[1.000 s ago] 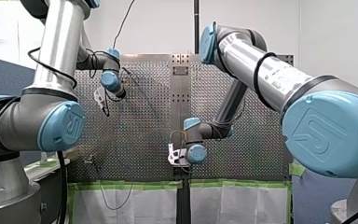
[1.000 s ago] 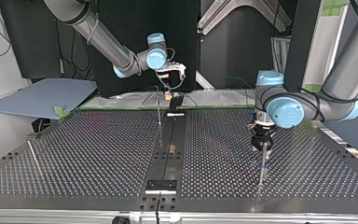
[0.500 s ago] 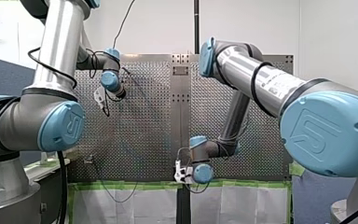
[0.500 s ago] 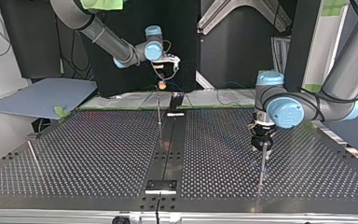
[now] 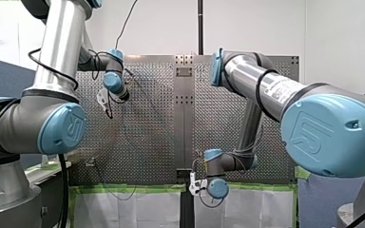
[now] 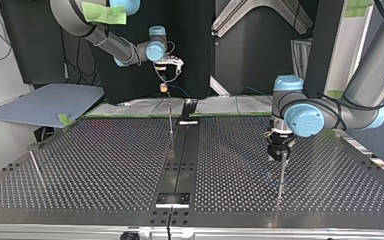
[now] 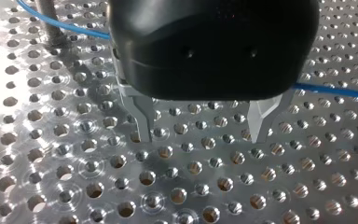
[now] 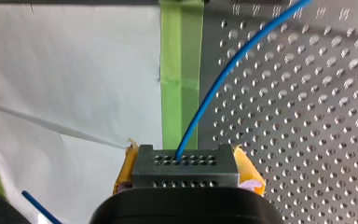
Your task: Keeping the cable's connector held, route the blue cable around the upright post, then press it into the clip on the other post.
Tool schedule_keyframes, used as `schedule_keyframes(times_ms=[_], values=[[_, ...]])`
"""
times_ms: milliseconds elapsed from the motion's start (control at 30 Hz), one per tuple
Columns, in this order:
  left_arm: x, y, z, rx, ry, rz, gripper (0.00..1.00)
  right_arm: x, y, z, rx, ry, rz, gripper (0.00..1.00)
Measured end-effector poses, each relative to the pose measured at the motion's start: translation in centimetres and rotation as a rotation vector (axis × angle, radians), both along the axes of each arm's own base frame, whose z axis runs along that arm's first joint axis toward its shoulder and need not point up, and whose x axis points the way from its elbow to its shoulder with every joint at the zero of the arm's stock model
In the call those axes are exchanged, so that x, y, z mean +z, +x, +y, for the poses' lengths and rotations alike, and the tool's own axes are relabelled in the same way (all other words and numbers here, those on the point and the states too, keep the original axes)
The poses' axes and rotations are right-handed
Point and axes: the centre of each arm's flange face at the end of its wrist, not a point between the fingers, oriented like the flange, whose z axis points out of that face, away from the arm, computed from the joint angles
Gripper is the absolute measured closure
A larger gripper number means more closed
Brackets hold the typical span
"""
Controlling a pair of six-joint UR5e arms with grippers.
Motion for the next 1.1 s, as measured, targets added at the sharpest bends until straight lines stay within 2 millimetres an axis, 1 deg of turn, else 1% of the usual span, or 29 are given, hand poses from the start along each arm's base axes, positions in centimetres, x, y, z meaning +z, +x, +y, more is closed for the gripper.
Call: schedule_keyframes(times_ms=[200,300,500,667,867,1100], values=[[0.0,0.0,0.0,0.000,-0.002,0.002,0.00,-0.1,-1.0,-1.5,-0.020,-0.041,-0.005,1.00],[0.0,0.0,0.0,0.000,-0.002,0.002,0.00,-0.1,-1.4,-1.9,-0.029,-0.050,-0.006,1.00],[0.0,0.1,0.2,-0.006,-0.029,-0.001,0.00,-0.5,-2.2,-1.7,-0.037,-0.047,0.002,1.00],[0.0,0.2,0.4,-0.003,-0.054,-0.002,0.00,-0.5,-2.3,-1.0,-0.031,-0.042,0.008,1.00],[0.0,0.1,0.3,-0.003,-0.062,0.001,0.00,1.1,-2.4,-0.4,-0.022,-0.064,-0.009,1.00],[0.0,0.0,0.2,-0.004,-0.075,0.001,0.00,3.6,-3.0,0.2,-0.018,-0.084,-0.031,1.00]])
